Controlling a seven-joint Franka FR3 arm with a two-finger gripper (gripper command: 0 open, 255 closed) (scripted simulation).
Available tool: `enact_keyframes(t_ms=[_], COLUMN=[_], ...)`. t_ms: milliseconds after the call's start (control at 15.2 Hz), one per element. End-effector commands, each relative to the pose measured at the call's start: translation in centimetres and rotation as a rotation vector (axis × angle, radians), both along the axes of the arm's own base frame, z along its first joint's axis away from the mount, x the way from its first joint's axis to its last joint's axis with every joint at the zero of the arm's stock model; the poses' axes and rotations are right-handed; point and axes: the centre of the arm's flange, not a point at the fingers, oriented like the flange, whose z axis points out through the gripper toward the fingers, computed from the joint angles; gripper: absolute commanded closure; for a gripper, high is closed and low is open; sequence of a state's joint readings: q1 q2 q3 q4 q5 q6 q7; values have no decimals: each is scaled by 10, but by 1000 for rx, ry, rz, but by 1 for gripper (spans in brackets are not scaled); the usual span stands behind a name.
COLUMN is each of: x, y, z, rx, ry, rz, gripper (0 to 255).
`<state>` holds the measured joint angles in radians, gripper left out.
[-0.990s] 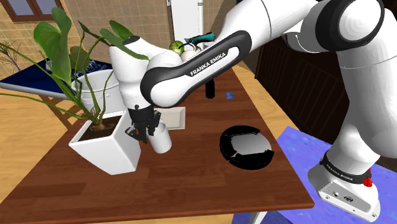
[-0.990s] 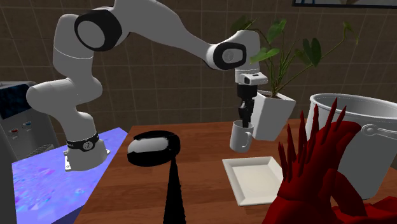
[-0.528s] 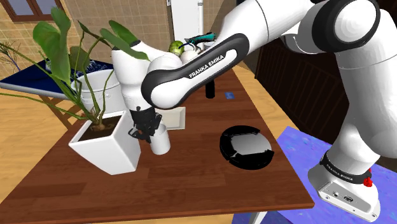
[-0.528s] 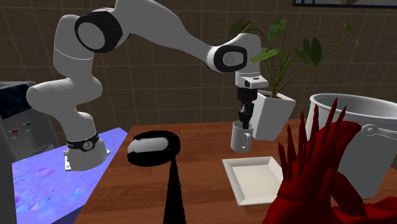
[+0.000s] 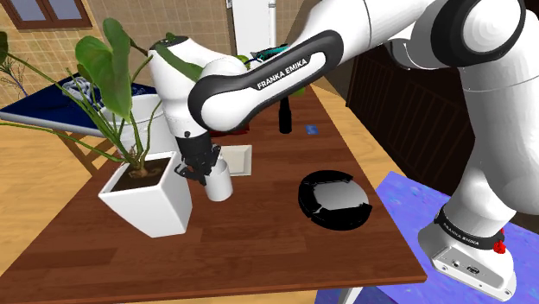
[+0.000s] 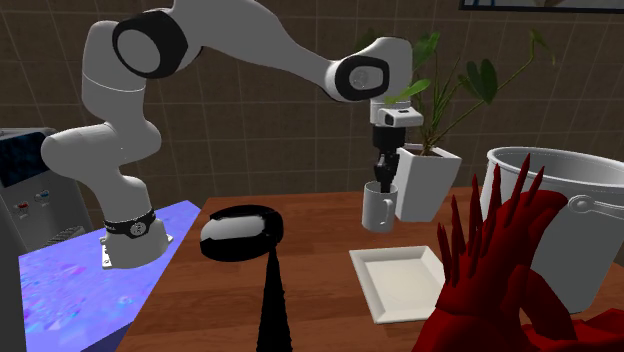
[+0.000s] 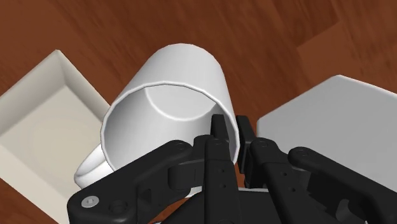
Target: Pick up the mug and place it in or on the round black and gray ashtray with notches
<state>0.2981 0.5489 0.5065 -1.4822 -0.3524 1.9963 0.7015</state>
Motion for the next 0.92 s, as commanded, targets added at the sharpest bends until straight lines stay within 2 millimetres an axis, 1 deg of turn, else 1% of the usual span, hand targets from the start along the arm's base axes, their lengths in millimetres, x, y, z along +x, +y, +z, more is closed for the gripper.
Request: enact_keyframes(t_ms=[0,858], x=[-1,-1], y=[0,0], z=[11,80], rx=[2,2], ry=[-2,-2], rz=[0,0], gripper=[255,255])
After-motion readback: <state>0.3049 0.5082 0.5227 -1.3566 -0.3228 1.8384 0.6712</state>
